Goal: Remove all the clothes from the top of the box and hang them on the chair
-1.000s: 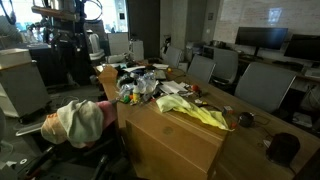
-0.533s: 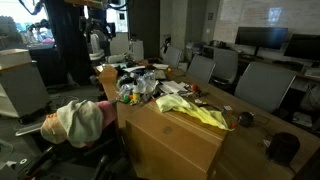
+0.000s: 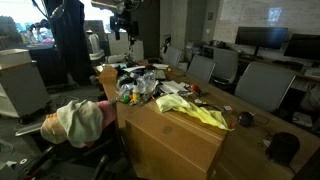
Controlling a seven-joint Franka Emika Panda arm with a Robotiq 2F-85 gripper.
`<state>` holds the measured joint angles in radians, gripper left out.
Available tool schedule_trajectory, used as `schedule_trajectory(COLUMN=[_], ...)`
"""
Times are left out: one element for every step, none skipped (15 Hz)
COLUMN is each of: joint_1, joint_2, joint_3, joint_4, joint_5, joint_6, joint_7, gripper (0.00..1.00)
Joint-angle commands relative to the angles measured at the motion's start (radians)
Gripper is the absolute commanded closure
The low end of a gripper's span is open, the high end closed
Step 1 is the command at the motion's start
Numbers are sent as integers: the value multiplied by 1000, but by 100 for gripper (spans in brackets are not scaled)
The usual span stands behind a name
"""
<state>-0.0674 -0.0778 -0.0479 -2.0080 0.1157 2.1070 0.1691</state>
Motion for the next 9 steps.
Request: schedule_trajectory(joint_1=[-25,-31,-35,-38,-38,-37,-38,-39,-39], joint_2=[115,145,177,208,237,261,289,318,342], joint_3=[-20,-28,-39,-51,-62,-73,-84,-95,-103], joint_4=[67,79,92,106,122,133,150,168,184], joint_5=[-81,-108,-136,-160,-179,-191,-194,-192,-185], joint_6=[87,101,111,117,117,112,109,106,103], joint_7=[141,174,209,238,265,284,296,305,312], gripper=[0,0,0,0,0,0,0,0,0])
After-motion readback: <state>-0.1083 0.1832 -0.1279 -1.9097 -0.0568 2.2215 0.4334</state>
